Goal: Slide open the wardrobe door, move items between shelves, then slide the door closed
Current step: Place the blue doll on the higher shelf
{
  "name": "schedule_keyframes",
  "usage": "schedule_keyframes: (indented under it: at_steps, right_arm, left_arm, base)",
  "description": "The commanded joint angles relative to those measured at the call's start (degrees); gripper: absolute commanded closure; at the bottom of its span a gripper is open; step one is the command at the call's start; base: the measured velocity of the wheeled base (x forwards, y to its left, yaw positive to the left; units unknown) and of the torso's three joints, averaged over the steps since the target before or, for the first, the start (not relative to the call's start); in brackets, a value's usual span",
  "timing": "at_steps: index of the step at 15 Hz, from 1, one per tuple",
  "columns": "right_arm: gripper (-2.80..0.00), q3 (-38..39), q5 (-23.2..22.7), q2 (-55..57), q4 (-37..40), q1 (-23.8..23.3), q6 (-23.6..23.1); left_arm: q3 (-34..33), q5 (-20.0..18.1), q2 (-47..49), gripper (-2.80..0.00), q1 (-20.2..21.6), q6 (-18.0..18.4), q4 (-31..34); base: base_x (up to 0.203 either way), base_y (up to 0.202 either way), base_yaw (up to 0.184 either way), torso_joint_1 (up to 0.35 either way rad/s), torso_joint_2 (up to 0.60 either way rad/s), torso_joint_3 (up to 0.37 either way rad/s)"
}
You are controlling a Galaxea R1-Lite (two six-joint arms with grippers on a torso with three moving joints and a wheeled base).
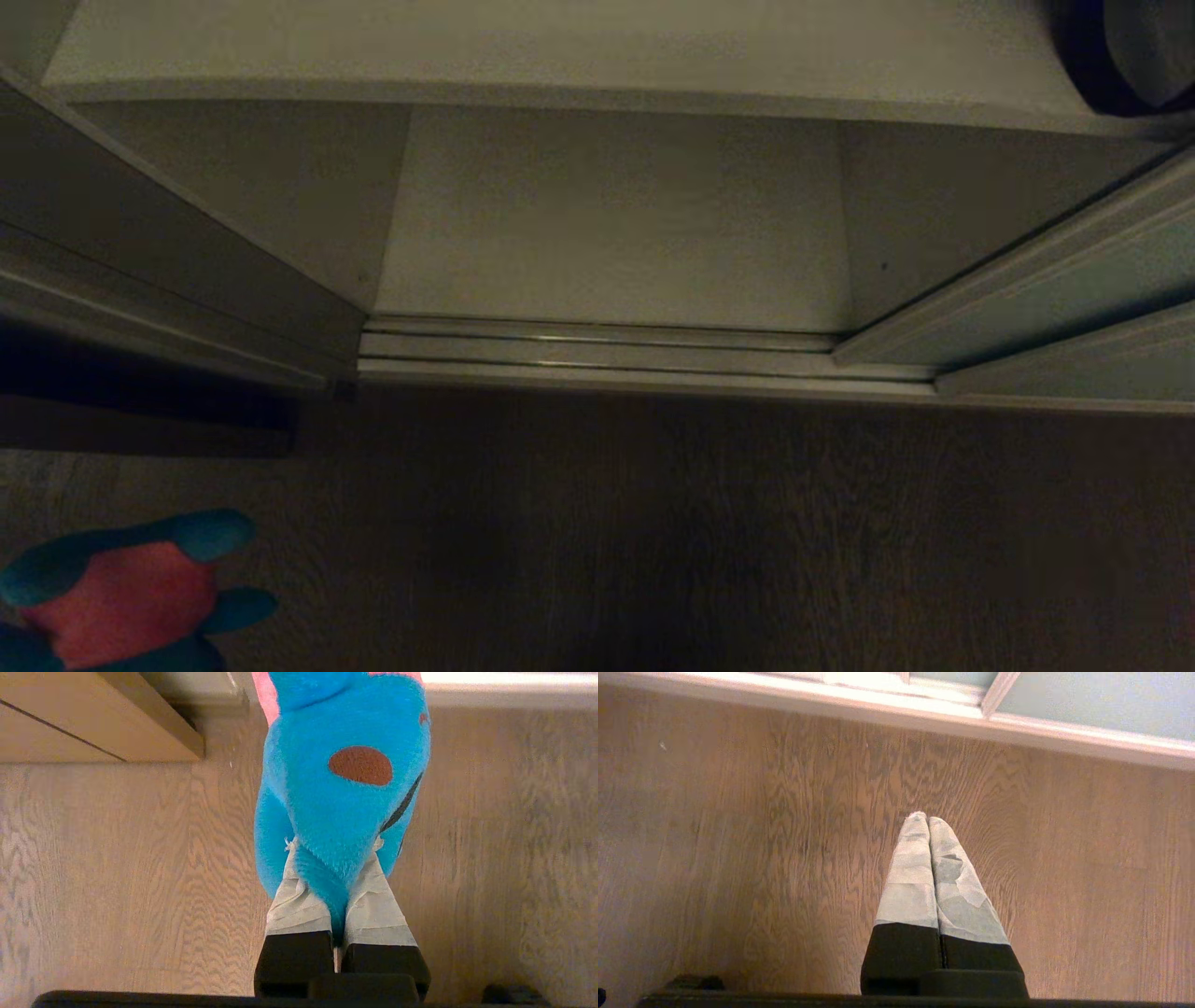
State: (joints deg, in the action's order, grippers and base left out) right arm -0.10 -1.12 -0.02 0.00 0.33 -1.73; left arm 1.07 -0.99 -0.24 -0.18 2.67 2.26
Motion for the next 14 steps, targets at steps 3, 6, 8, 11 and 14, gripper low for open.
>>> schedule_keyframes:
  at_steps: [3, 6, 8, 11, 14]
  right_arm:
    - [0.00, 0.01, -0.09, -0.15, 0.00, 0.02, -0.03]
    - [0.00, 0.01, -0.02, -0.15, 0.00, 0.02, -0.03]
    - [0.00, 0.01, -0.03, -0.15, 0.00, 0.02, -0.03]
    - [0.00, 0.01, -0.09, -0.15, 0.00, 0.02, -0.03]
    - [0.00, 0.01, -0.02, -0.15, 0.00, 0.02, -0.03]
  left_arm:
    - [0.07, 0.06, 0.24, 0.00, 0.01, -0.03, 0.05]
    - [-0.02, 0.11, 0.25, 0.00, 0.01, 0.05, 0.12]
    - [0.07, 0.11, 0.30, 0.00, 0.01, 0.14, 0.12]
    - [-0.02, 0.02, 0.33, 0.00, 0.01, 0.14, 0.12]
    - [-0.02, 0.02, 0.24, 0.00, 0.01, -0.03, 0.03]
  base:
    - [0.000, 0.000, 0.000, 0.001, 0.00, 0.198]
    - [0.000, 0.000, 0.000, 0.001, 0.01, 0.205]
    - [0.000, 0.000, 0.000, 0.002, 0.00, 0.202]
    - [0.000, 0.000, 0.000, 0.001, 0.00, 0.202]
    - [0.000, 0.000, 0.000, 0.001, 0.00, 0.204]
